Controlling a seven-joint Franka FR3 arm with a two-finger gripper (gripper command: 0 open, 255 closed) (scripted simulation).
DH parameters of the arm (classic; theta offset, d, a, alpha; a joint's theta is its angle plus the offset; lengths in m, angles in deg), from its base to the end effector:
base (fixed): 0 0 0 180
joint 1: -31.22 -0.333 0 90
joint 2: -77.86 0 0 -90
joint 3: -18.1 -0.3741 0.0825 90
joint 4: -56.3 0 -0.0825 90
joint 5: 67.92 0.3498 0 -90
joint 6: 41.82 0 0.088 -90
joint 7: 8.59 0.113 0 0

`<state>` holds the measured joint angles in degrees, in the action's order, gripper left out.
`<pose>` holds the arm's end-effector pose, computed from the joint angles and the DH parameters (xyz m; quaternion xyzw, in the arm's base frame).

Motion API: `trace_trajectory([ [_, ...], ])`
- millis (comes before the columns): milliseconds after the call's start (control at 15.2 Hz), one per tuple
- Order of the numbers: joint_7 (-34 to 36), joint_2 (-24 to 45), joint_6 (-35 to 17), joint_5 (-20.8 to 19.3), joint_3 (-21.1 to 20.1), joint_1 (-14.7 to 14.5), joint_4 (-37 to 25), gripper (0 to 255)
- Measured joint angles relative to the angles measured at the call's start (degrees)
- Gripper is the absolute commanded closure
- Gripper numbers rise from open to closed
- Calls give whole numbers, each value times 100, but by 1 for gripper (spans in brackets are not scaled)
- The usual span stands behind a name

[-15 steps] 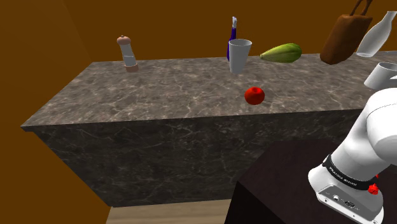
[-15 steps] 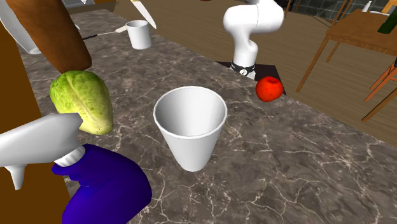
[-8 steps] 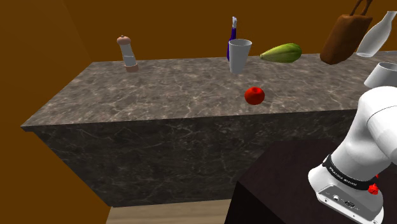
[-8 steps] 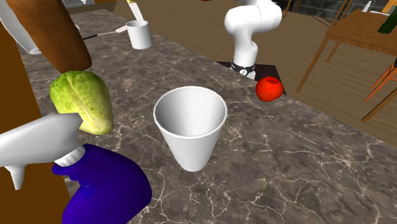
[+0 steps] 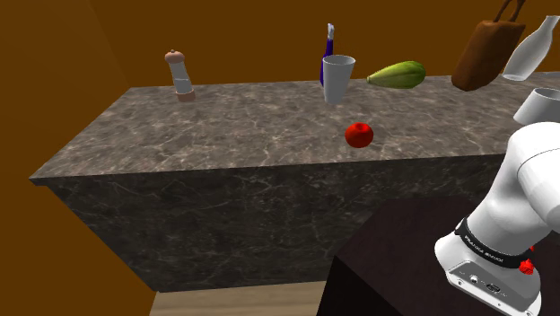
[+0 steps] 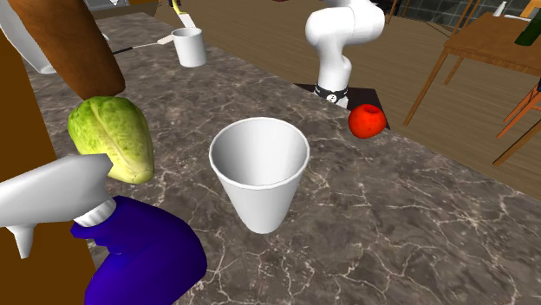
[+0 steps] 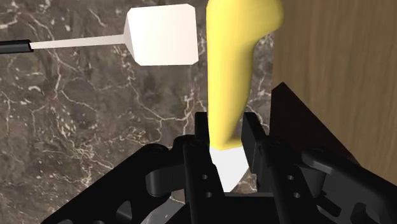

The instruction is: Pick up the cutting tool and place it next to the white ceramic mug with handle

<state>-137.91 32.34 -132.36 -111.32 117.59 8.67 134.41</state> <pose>-0.2218 -0.6249 0.5447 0.9175 0.3971 0.0060 0.0218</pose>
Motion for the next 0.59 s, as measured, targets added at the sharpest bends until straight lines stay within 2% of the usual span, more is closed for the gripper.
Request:
trace_trajectory([
  [594,166,-181,-560,-177,91,223,644,255],
])
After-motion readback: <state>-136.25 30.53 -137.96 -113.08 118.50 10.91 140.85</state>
